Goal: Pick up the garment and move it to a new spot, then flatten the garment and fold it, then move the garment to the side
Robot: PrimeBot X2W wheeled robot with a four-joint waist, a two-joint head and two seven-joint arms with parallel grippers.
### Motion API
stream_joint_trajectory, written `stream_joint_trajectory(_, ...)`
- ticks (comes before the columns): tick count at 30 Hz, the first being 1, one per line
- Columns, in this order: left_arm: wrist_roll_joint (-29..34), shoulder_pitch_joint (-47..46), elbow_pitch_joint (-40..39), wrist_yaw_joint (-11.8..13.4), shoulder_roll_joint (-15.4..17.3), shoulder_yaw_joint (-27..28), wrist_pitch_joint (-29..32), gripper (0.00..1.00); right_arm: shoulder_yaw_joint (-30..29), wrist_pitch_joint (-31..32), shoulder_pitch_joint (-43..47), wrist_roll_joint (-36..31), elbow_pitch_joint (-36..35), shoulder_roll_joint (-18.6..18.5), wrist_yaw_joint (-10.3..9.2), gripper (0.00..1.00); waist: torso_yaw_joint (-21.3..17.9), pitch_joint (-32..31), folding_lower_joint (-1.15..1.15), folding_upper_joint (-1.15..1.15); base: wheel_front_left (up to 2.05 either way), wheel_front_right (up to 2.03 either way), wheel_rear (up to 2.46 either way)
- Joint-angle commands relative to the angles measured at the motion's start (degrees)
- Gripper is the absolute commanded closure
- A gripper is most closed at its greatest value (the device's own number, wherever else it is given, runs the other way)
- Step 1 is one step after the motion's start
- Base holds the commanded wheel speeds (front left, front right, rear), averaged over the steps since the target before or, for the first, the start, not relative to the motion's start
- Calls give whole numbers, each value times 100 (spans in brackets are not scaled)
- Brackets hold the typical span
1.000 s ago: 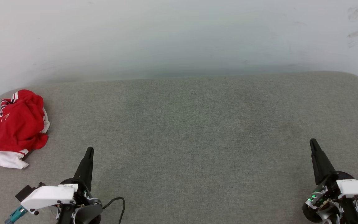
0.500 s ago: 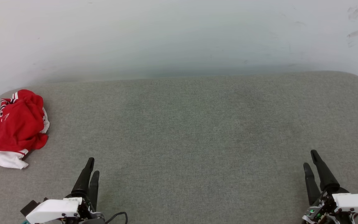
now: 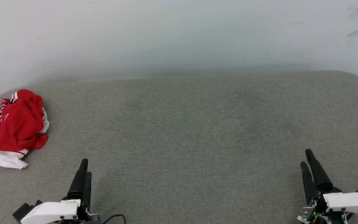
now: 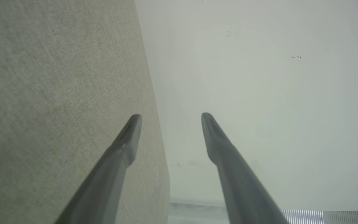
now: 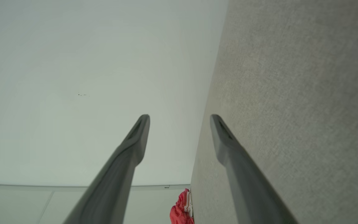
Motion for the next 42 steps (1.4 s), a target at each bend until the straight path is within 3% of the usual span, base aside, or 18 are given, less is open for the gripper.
stream_joint_trajectory(1, 98, -20, -125, -9, 8, 42, -60, 0, 22, -58, -78, -141, -114, -6, 9, 0, 0, 1, 0, 0, 0, 0, 0)
stream_joint_trajectory(9, 881, 22, -307, -10, 10, 423, -253, 0, -17, -252, -78, -1070, -276, -5, 9, 0, -5, 11, 0, 0, 0, 0, 0)
stream_joint_trajectory(20, 2221, 35, -879, -3, 12, 729, -493, 0, 87, -496, -148, -3294, -877, -5, 10, 0, -23, 40, 0, 0, 0, 0, 0)
stream_joint_trajectory(32, 4010, 255, -1815, 495, 14, 178, -725, 0, 323, -730, -84, -5139, -1358, -5, 11, 0, -47, 69, 0, 0, 0, 0, 0)
stream_joint_trajectory(42, 5389, 396, -2137, 755, 71, -449, -885, 0, 398, -891, -23, -6133, -1499, -4, 11, 0, -61, 110, 0, 0, 0, 0, 0)
